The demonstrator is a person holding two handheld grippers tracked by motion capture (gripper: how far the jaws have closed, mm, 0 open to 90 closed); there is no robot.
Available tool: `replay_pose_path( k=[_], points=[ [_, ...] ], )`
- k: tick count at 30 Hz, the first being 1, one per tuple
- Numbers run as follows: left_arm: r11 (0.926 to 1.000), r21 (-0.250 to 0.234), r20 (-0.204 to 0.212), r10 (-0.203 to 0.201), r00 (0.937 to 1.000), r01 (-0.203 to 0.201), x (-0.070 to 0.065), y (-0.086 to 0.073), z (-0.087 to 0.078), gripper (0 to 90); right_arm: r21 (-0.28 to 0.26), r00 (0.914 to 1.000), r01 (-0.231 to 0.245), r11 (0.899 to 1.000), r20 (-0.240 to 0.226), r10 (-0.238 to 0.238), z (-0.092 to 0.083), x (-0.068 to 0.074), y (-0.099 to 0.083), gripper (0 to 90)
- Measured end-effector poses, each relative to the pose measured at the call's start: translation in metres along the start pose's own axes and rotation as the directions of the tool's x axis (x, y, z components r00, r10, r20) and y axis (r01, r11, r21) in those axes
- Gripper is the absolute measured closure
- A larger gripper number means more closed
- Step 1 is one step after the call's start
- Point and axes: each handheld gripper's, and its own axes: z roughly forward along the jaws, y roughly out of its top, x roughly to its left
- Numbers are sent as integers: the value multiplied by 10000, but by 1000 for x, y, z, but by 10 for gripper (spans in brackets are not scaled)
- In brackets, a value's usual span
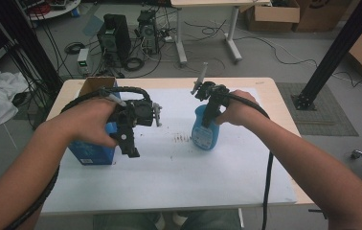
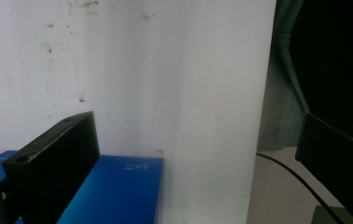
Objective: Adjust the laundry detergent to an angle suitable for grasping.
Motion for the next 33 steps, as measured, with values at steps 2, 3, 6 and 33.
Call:
replay_pose_path(
  k=[2,3,6,33],
  points=[
    [10000,-31,3,-12,10000,12,0,-1,1,1,28,9997,-253,9997,-59,253,2,-1,0,382],
    [10000,-43,9,14,10000,-14,0,-1,1,1,65,9995,-313,9995,-13,313,3,-1,-1,382],
    [10000,-25,19,11,10000,-11,-1,-1,1,1,22,9991,-396,9992,180,396,7,0,-1,382],
    [10000,-29,149,-52,9999,52,1,-4,7,2,-41,9996,1,10000,298,1,15,5,-3,371]
  ],
)
